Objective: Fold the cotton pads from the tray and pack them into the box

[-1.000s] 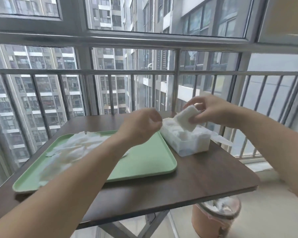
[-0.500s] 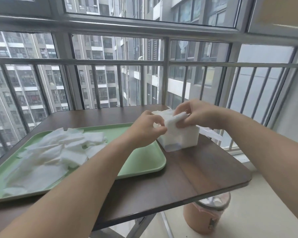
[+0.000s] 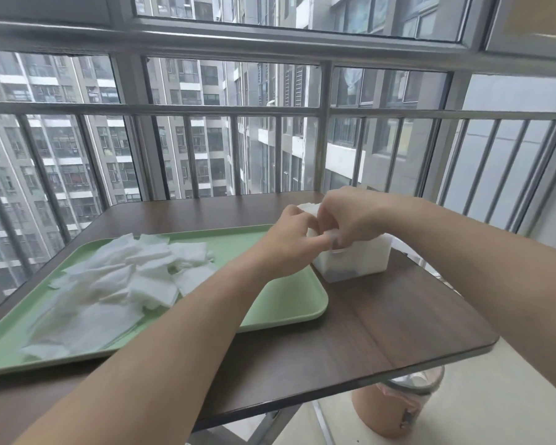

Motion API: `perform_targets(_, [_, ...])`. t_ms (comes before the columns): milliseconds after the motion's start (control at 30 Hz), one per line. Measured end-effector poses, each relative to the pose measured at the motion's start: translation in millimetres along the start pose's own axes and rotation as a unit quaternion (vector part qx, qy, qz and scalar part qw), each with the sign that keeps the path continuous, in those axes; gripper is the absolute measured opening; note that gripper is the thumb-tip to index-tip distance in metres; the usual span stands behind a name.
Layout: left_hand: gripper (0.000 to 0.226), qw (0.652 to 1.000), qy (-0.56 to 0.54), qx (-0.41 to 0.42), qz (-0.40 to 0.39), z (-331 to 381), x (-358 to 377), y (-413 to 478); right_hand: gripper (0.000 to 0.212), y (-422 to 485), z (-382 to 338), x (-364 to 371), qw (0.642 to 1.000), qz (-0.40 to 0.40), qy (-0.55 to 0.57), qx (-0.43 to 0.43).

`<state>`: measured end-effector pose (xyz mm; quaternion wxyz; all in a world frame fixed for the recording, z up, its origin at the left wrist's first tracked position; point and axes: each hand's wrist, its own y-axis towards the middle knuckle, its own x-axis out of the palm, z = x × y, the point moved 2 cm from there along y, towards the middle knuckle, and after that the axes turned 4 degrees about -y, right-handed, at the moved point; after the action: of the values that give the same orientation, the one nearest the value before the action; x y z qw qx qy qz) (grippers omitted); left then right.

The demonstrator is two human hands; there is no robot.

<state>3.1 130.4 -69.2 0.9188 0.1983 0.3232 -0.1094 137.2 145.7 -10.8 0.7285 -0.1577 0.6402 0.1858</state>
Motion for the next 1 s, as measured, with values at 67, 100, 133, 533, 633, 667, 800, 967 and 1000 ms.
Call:
perform_targets(67, [0.015, 1.0, 0.004, 0.0, 0.002, -0.8, 0.3, 0.6, 0.026, -1.3, 4.4, -1.7, 0.999, 0.029, 0.015, 0.002])
perform_targets(100, [0.016, 1.0, 0.007, -0.001, 0.001, -1.1, 0.7, 1.2, 0.029, -1.6, 6.5, -1.7, 0.999, 0.043, 0.021, 0.002])
perform_targets(133, [0.017, 1.0, 0.009, -0.002, 0.001, -1.7, 1.1, 1.8, 0.031, -1.8, 8.0, -1.1, 0.998, 0.052, 0.024, 0.002])
perform_targets(533, [0.013, 0.998, 0.013, 0.027, 0.052, 5.6, -6.1, -3.0, 0.012, -18.0, 4.7, -11.3, 0.994, 0.069, 0.081, -0.015])
perform_targets(633, [0.023, 0.994, -0.001, 0.014, 0.109, 14.5, -20.8, -2.2, 0.012, -18.2, -6.7, -19.7, 0.985, 0.137, 0.101, -0.004])
perform_targets(667, [0.026, 0.992, -0.015, -0.005, 0.121, 16.9, -28.0, -1.8, 0.014, -15.5, -13.4, -23.0, 0.98, 0.166, 0.112, -0.003])
perform_targets(800, [0.026, 0.987, -0.027, -0.09, 0.131, 22.4, -65.2, -3.7, 0.016, 5.5, -46.9, -29.8, 0.958, 0.222, 0.183, -0.009])
perform_targets(967, [0.023, 0.98, 0.065, -0.14, 0.129, -1.8, -117.4, -31.7, 0.011, 43.9, -94.7, -17.3, 0.925, 0.202, 0.318, -0.052])
perform_targets(1000, [0.023, 0.976, 0.075, -0.15, 0.138, -11.6, -128.3, -39.7, 0.012, 52.8, -105.8, -13.3, 0.922, 0.189, 0.333, -0.064])
